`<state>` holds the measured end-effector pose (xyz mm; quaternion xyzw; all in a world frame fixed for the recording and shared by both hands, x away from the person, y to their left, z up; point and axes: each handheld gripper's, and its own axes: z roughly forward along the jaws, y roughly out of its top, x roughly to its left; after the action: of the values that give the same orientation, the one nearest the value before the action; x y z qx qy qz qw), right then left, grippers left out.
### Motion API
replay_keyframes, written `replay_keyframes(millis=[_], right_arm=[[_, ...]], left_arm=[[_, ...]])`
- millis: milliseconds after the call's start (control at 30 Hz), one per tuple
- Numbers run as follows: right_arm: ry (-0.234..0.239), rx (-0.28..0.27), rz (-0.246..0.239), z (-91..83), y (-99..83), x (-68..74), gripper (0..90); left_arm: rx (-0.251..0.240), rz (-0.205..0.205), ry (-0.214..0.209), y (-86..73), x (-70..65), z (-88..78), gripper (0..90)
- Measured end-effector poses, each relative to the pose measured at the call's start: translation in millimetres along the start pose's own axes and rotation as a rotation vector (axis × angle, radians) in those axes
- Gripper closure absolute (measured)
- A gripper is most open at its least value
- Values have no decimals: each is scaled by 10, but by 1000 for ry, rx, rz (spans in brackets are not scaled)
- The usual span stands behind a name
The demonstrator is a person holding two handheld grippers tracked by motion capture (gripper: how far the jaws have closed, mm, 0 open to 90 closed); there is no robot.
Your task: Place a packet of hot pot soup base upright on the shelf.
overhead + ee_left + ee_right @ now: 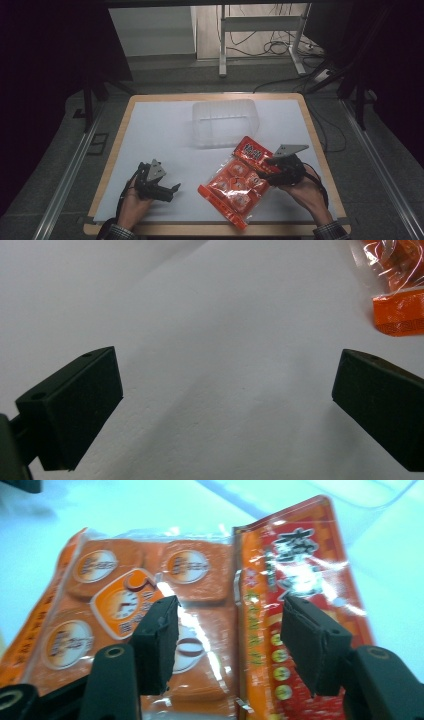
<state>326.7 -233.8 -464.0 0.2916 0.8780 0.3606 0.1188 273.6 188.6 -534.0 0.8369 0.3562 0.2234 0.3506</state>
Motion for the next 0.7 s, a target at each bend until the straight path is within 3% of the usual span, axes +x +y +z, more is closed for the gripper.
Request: replay_keyframes(millis=[500, 600, 700], right_arm=[[-45, -15, 17, 70, 215, -361, 290], [-53, -36, 44, 104, 215, -453, 288], [-64, -30, 41, 118, 197, -487, 287]], left_arm=[[5, 12, 1, 0, 0, -3, 0], [5, 13, 2, 0, 0, -4, 0], [4, 13, 1, 0, 1, -4, 0]])
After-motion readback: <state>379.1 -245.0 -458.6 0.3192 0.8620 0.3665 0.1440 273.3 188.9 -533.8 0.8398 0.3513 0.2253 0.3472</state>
